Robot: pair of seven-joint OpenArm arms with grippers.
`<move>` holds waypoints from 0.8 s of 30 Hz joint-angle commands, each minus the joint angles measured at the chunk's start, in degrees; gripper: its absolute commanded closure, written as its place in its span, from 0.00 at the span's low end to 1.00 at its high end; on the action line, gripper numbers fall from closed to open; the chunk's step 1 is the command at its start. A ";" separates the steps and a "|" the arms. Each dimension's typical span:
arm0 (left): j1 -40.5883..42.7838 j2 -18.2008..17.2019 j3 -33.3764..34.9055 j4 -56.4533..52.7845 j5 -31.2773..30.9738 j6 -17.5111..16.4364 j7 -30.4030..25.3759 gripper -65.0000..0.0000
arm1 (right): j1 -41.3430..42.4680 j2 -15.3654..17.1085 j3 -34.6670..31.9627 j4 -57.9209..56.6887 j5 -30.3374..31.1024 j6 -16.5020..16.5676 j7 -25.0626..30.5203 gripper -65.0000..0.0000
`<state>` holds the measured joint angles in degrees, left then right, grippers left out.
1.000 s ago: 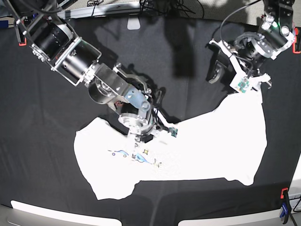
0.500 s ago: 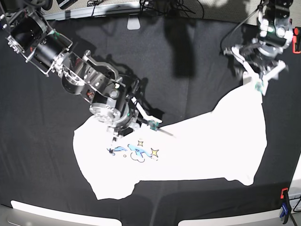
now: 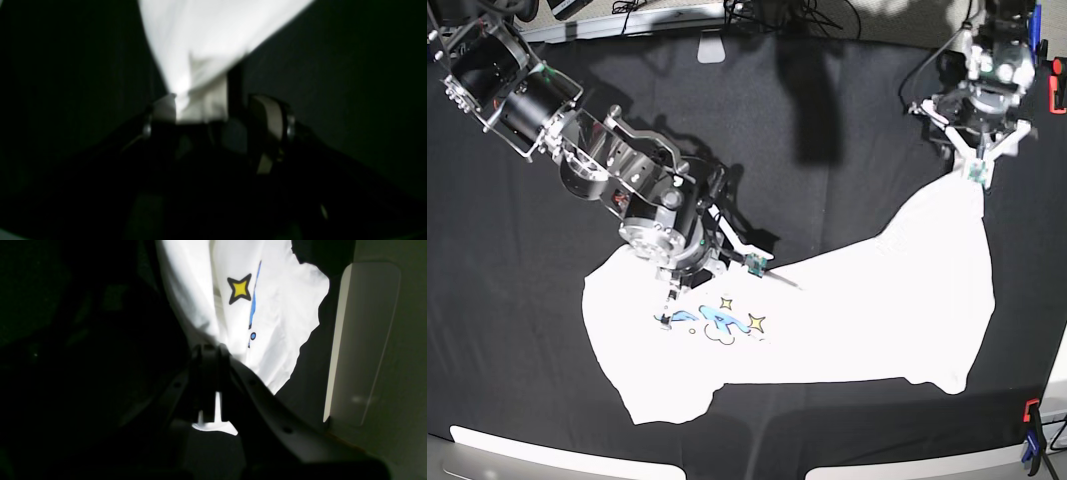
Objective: Layout the t-shirt on the table in an organized manner, then fold the t-shirt properly
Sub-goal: 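Drag the grasped fabric with the right gripper toward the collar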
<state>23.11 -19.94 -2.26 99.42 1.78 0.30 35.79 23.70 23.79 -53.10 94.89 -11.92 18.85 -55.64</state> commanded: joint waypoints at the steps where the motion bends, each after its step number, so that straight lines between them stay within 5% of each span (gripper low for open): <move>1: -0.39 -0.28 -0.26 0.20 1.40 1.03 1.62 0.51 | 1.51 0.17 0.63 0.90 -0.87 -0.52 -0.35 1.00; 7: 0.24 0.07 -0.26 8.96 4.42 5.79 4.48 0.51 | 1.53 0.15 0.63 0.90 -0.87 -0.50 -0.31 1.00; 17: 0.39 0.09 -0.26 7.50 2.47 5.62 1.68 0.51 | 1.51 0.17 0.63 0.90 6.34 -0.44 -0.81 1.00; 24: -0.87 0.09 -0.26 1.03 2.64 2.56 -0.70 0.51 | 1.51 0.17 0.63 0.90 6.62 -0.42 -1.07 1.00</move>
<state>22.83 -19.40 -2.26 99.81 3.92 2.94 34.89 23.68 23.77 -53.10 94.89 -4.45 18.85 -56.84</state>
